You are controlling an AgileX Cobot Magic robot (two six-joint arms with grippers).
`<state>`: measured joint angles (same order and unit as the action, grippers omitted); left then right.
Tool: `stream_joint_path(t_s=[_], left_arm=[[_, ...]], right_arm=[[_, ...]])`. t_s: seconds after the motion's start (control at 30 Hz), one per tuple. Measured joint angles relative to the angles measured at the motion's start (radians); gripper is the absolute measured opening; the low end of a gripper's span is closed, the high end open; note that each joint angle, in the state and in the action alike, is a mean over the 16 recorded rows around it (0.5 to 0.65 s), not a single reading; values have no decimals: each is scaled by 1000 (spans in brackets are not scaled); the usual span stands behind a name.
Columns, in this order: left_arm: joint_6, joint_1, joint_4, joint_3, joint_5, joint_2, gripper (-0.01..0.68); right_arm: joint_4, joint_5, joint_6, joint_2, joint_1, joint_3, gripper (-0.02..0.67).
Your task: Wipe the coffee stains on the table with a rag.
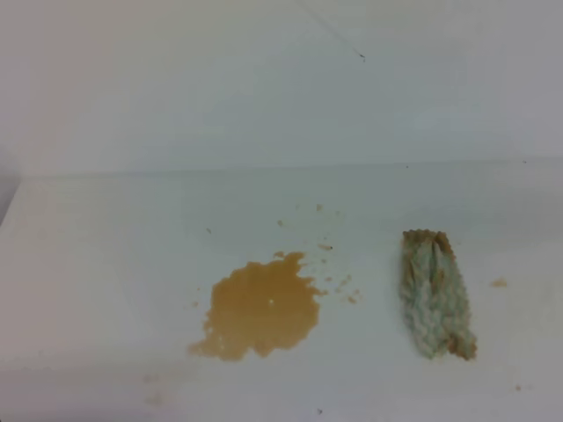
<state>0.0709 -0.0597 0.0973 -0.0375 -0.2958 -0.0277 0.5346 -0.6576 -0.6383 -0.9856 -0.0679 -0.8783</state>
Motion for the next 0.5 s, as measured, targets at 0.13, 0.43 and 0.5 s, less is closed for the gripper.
stream_joint_path(t_s=[0.13, 0.43, 0.5], left_arm=[[0, 0, 0, 0, 0, 0, 1], [0, 0, 0, 0, 0, 0, 1], [0, 0, 0, 0, 0, 0, 1]], right_arm=[[-27, -67, -16, -146, -40, -87, 81], [-121, -170, 63, -495, -132, -316, 314], [-151, -177, 91, -565, -151, -359, 359]])
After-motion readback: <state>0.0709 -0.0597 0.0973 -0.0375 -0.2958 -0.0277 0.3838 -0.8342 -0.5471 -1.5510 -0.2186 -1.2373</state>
